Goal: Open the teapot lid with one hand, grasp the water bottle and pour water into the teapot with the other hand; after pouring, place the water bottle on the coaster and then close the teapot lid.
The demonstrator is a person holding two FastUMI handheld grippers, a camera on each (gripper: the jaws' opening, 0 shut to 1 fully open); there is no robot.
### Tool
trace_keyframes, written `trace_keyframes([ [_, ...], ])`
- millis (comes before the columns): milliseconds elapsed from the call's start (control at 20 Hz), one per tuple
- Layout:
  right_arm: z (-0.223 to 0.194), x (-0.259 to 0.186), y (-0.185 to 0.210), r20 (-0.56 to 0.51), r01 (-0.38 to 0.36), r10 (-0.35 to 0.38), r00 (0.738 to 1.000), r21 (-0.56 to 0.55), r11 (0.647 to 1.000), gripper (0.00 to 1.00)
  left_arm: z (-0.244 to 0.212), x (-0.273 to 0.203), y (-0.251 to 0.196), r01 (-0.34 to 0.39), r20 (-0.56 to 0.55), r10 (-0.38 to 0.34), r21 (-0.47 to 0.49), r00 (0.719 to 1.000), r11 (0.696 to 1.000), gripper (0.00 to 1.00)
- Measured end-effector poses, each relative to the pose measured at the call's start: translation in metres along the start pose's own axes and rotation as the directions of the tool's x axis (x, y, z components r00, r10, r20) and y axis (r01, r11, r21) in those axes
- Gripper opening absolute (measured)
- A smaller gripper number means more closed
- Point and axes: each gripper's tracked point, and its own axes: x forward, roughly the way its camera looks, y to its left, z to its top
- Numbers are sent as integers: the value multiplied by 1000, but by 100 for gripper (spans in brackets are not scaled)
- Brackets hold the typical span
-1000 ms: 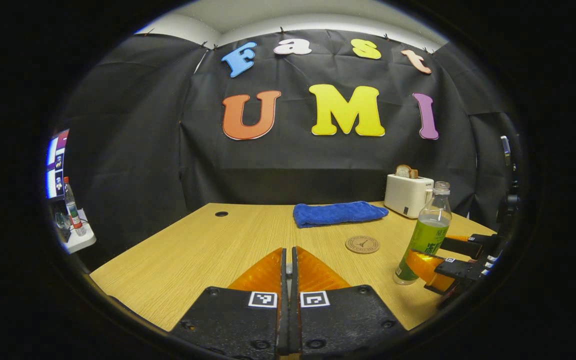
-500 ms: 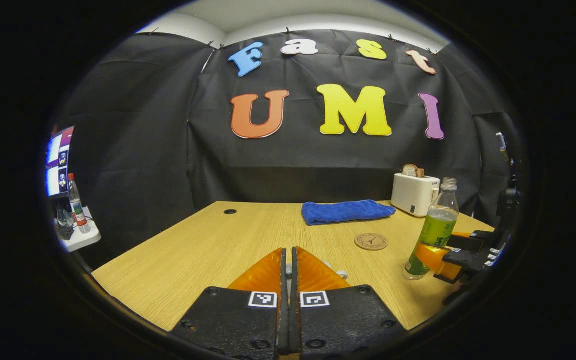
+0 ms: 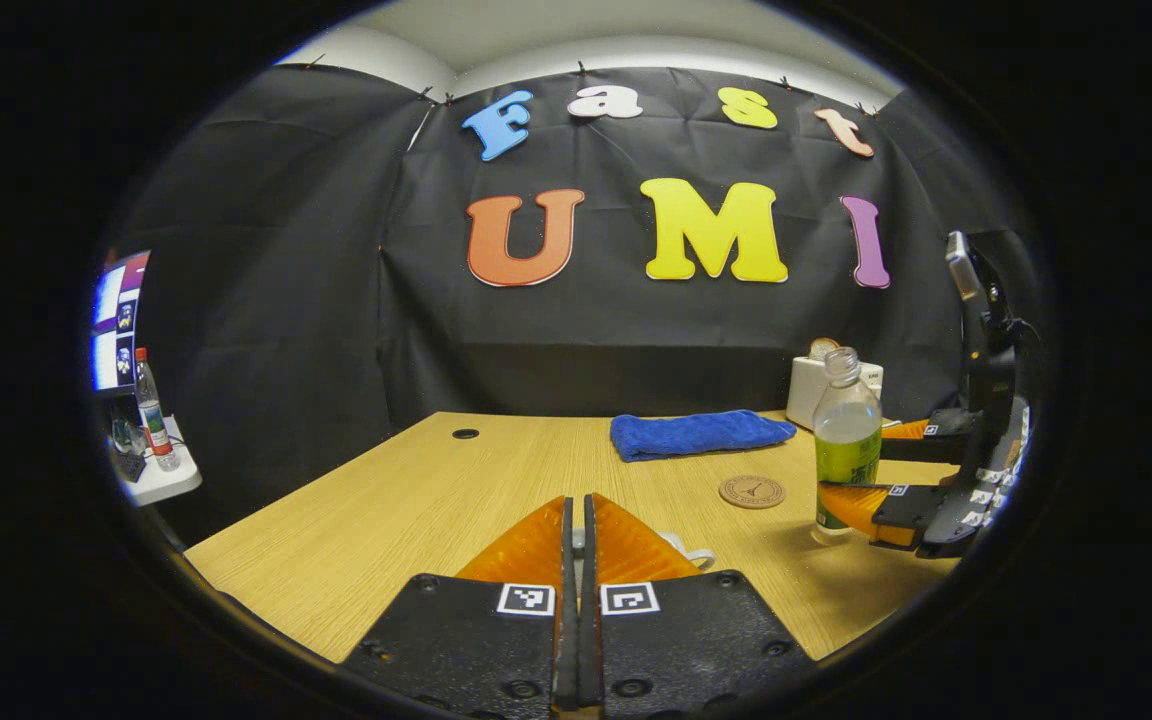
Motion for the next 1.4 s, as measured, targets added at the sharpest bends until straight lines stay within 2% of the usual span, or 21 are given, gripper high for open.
trace_keyframes([
  [100,-1,9,3,-18,14,-17,1000,-170,985,70,-3,-1,8,-9,-5,9,-10,1000,1000,2],
  [200,1,17,5,-10,32,-37,999,-304,952,71,-4,-2,14,-15,-6,15,-14,1000,1000,2],
  [400,13,22,16,27,45,-38,999,-449,892,72,-6,-3,25,-27,-8,27,-6,1000,1000,2],
  [750,37,26,20,119,127,-59,991,-712,690,70,-12,-1,28,-20,-27,20,-6,999,1000,2],
  [1200,51,22,30,173,176,-51,984,-859,480,70,-13,-1,31,-42,-33,41,-25,999,999,2],
  [1400,60,22,32,216,220,-53,975,-907,359,72,-14,-1,32,-44,-34,43,-32,998,999,2],
])
